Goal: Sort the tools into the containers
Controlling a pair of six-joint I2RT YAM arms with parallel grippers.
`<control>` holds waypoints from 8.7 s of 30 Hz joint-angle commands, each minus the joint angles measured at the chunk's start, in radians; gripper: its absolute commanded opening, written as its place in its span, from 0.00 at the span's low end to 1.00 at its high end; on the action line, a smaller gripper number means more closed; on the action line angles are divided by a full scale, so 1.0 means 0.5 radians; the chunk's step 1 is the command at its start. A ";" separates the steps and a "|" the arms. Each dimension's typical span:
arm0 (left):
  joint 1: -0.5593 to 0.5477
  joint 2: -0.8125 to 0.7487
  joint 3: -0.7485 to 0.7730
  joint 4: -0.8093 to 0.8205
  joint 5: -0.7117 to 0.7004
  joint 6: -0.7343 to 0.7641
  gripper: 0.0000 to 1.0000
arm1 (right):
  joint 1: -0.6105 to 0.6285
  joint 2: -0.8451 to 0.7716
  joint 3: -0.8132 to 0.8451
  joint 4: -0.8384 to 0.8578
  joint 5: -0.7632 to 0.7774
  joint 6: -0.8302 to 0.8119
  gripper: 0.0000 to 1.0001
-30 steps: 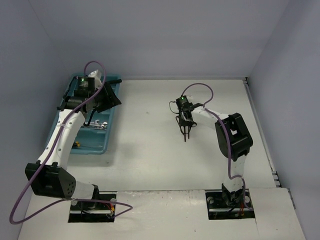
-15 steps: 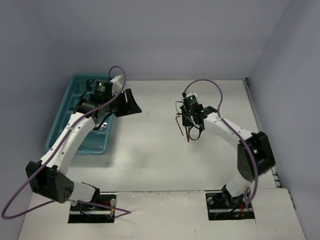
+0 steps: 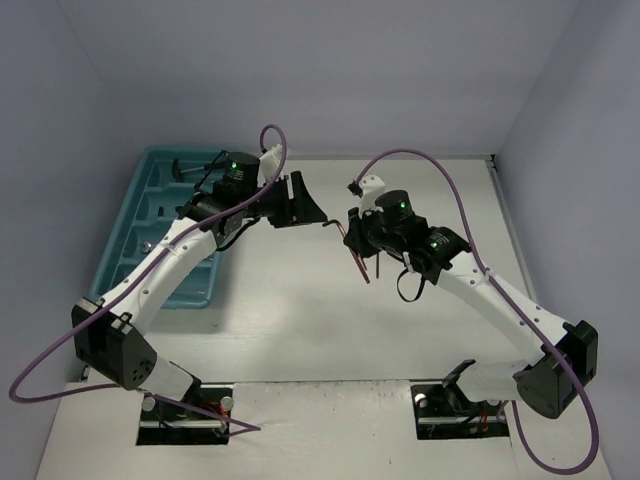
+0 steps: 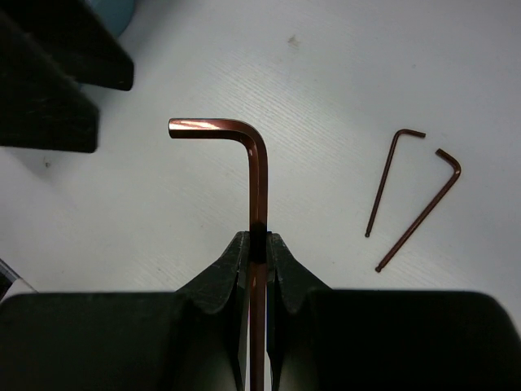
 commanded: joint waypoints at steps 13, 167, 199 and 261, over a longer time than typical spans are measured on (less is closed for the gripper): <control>-0.116 0.164 0.134 0.242 -0.038 -0.160 0.48 | 0.030 -0.009 0.154 0.115 -0.117 -0.060 0.00; 0.311 0.089 0.070 0.436 0.107 -0.244 0.00 | -0.011 -0.048 0.130 0.109 0.098 -0.105 0.73; 1.887 1.008 0.709 -0.140 -0.173 0.112 0.46 | -0.272 0.706 0.098 0.103 0.389 0.183 0.57; -0.179 -0.126 -0.118 0.661 -0.514 -0.391 0.50 | 0.134 -0.016 0.197 0.201 -0.030 -0.028 0.00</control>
